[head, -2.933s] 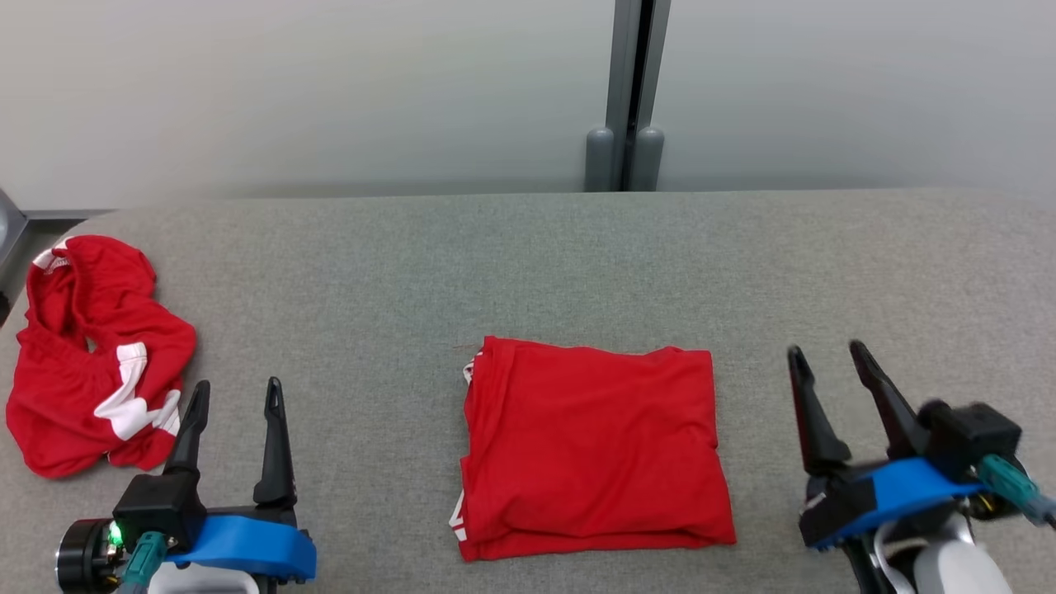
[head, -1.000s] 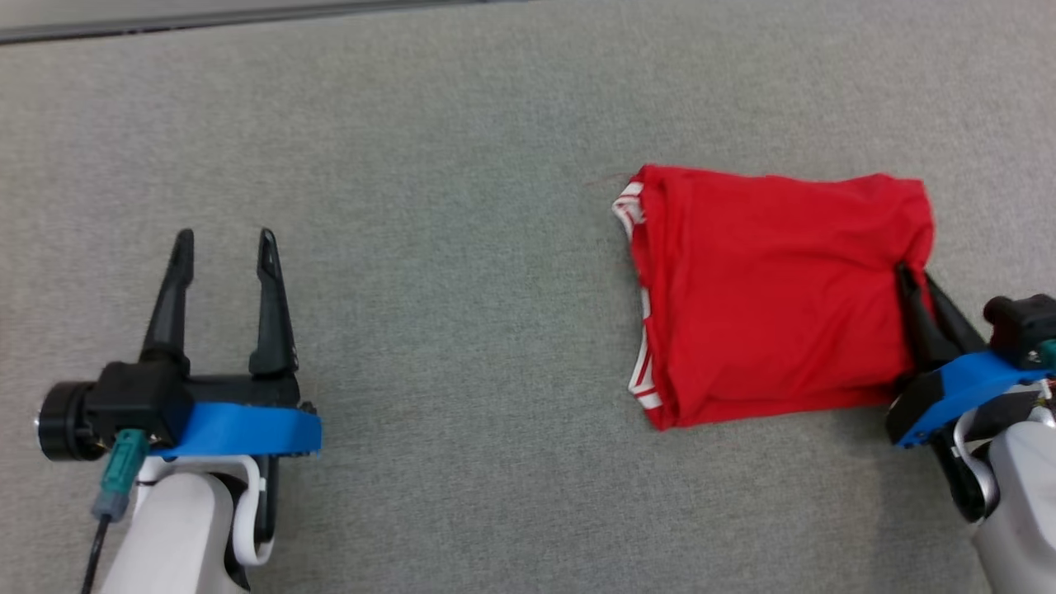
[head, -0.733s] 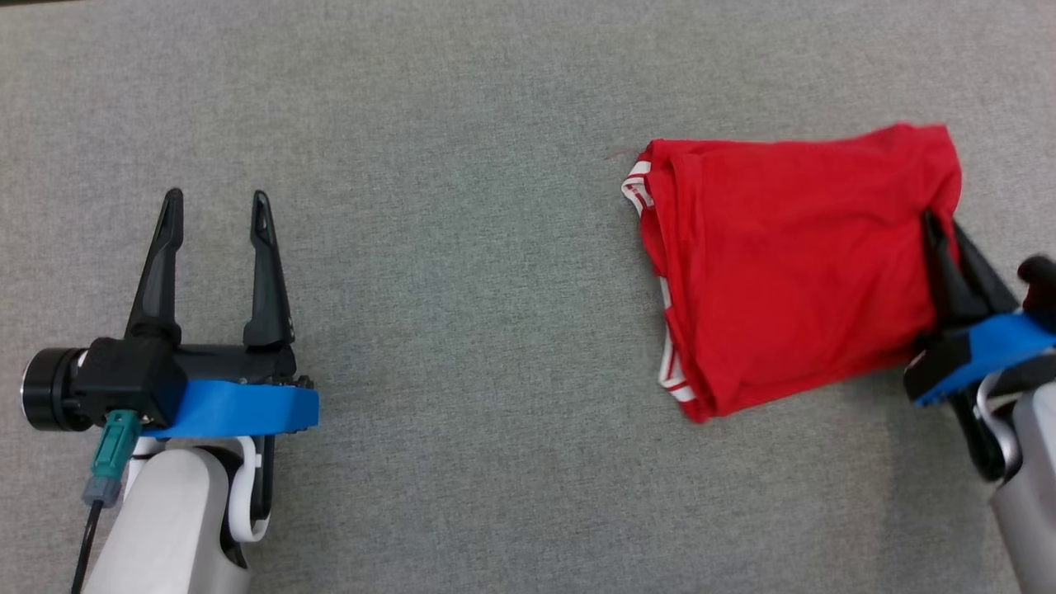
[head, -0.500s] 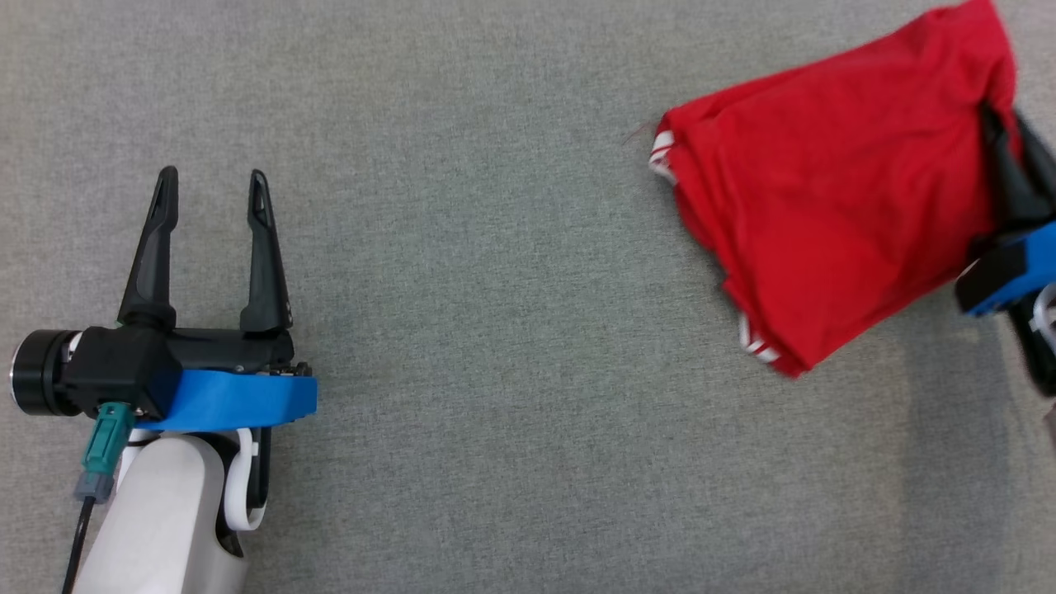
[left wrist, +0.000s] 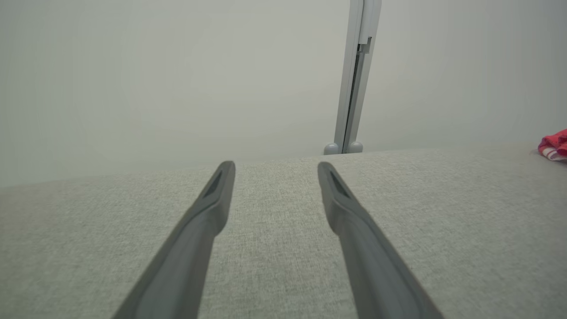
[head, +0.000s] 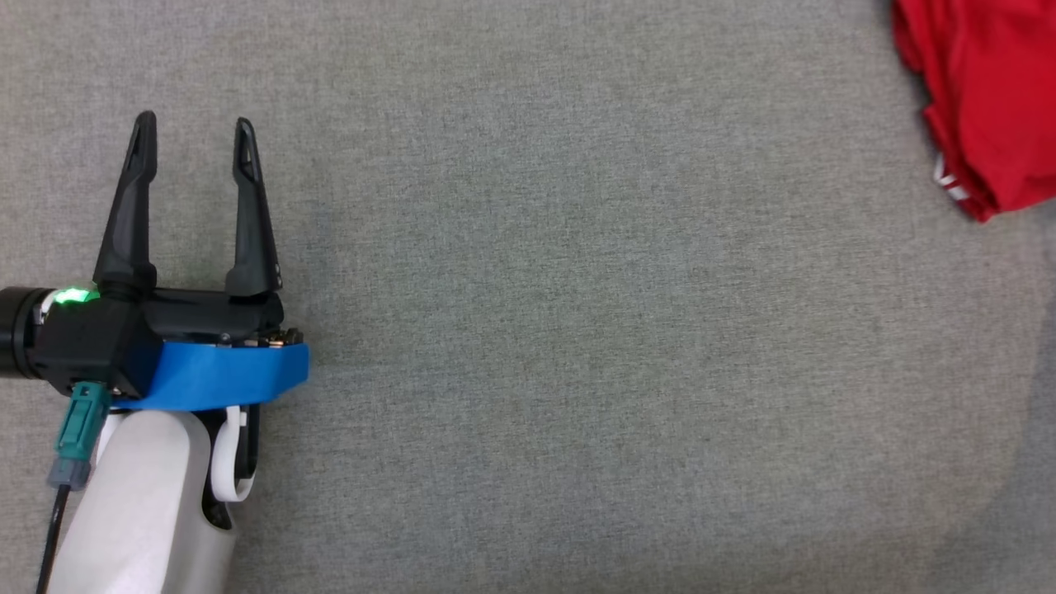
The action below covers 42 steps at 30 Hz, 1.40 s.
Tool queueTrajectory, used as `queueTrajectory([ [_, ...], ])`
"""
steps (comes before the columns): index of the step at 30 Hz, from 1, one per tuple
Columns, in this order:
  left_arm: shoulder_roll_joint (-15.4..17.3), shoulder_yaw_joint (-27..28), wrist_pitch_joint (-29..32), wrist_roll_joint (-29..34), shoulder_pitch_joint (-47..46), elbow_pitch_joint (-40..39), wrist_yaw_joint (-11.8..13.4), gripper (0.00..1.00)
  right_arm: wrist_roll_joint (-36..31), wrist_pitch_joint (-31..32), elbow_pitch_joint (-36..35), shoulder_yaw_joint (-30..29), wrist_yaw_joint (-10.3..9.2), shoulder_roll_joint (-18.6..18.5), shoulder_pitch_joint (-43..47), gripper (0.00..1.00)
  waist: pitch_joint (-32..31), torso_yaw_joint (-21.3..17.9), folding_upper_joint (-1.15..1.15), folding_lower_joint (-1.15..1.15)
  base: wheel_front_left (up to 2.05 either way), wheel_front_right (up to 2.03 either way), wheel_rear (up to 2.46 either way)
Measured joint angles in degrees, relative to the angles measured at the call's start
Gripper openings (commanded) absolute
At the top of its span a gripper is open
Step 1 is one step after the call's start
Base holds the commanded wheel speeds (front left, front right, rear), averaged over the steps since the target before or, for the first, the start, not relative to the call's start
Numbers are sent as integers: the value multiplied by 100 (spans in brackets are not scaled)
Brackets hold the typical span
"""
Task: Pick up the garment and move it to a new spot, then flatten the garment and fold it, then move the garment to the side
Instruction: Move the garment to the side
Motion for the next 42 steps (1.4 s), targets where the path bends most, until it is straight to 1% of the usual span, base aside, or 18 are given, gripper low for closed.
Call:
queueTrajectory([
  [5, 16, -1, 18, 1, -45, -59, 43, 100, -116, 99, 432, -218, 0, -171, -286, 0, 129, 74, 0, 0, 0, 0, 0],
  [12, 40, 2, 18, 0, -49, -91, 78, 100, -325, 99, 956, -419, 0, -193, -615, 0, 196, 111, 0, 0, 0, 0, 0],
  [13, 41, 2, 18, 0, -49, -91, 85, 100, -364, 90, 1020, -433, 0, -192, -636, 27, 195, 111, 0, 0, 0, 0, 0],
  [14, 43, 1, 18, 0, -51, -91, 94, 100, -398, 68, 1065, -443, 0, -191, -655, 84, 194, 111, 0, 0, 0, 0, 0],
  [15, 44, 1, 18, -1, -52, -90, 96, 100, -419, 58, 1123, -453, 0, -187, -695, 100, 192, 110, 0, 0, 0, 0, 0],
  [20, 43, -8, 16, -10, -53, -23, 104, 100, -524, -85, 1366, -455, 0, -130, -830, 100, 101, 98, 0, 0, 0, 0, 0],
  [25, 29, 10, -3, -112, 5, 119, 112, 100, -560, -504, 1390, -304, 0, -10, -820, 100, -175, 115, 0, 0, 0, 0, 0],
  [31, 18, 78, -16, -212, 325, 276, 120, 100, -503, -791, 1112, 71, 0, 367, -577, 100, -638, 118, 0, -1, 0, 0, 0],
  [33, 7, 96, -18, -231, 440, 331, 120, 100, -307, -846, 976, 145, -1, 582, -449, 100, -824, 130, 0, -1, 0, 0, 0],
  [42, -71, 222, -33, -350, 1004, 522, 146, 100, 20, -939, 56, 864, 0, 1267, 459, 100, -1651, 168, 0, -2, 0, 0, 0],
])
